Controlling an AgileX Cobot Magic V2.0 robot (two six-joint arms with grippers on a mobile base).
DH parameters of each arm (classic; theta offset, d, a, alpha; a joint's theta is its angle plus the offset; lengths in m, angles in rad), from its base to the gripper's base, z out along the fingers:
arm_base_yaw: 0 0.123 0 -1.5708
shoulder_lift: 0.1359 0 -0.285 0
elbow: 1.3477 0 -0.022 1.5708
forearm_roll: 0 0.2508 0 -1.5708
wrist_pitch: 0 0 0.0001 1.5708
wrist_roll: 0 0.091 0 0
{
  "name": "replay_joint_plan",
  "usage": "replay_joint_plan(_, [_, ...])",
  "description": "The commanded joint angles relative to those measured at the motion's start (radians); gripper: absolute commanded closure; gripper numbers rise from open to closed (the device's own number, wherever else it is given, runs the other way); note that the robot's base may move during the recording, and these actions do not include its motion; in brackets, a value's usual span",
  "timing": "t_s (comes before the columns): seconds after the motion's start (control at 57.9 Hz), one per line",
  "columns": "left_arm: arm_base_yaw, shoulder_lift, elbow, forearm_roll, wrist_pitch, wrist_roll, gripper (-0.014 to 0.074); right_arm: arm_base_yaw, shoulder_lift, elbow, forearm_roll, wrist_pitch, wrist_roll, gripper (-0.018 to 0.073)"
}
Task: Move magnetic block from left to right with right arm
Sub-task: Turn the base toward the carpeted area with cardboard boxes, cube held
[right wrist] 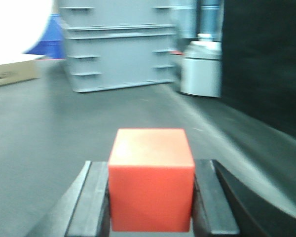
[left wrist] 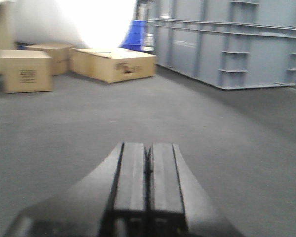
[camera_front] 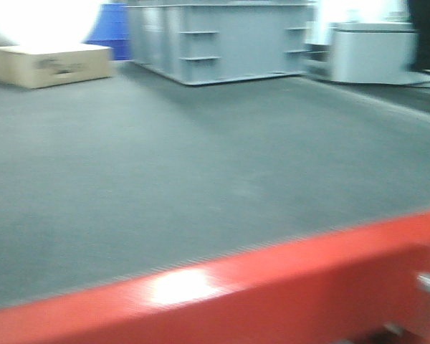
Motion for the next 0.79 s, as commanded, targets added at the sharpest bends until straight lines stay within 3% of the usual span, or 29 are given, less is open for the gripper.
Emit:
replay_joint_plan(0.0, [-0.005, -0.007, 0.008, -0.005, -0.087, -0.002, 0.0722, -0.006, 0.013, -0.029, -0.009, -0.090, -0.009, 0.0309])
replay_joint_plan(0.777, [-0.005, -0.007, 0.008, -0.005, -0.087, -0.002, 0.0722, -0.006, 0.013, -0.029, -0.009, -0.090, -0.009, 0.0309])
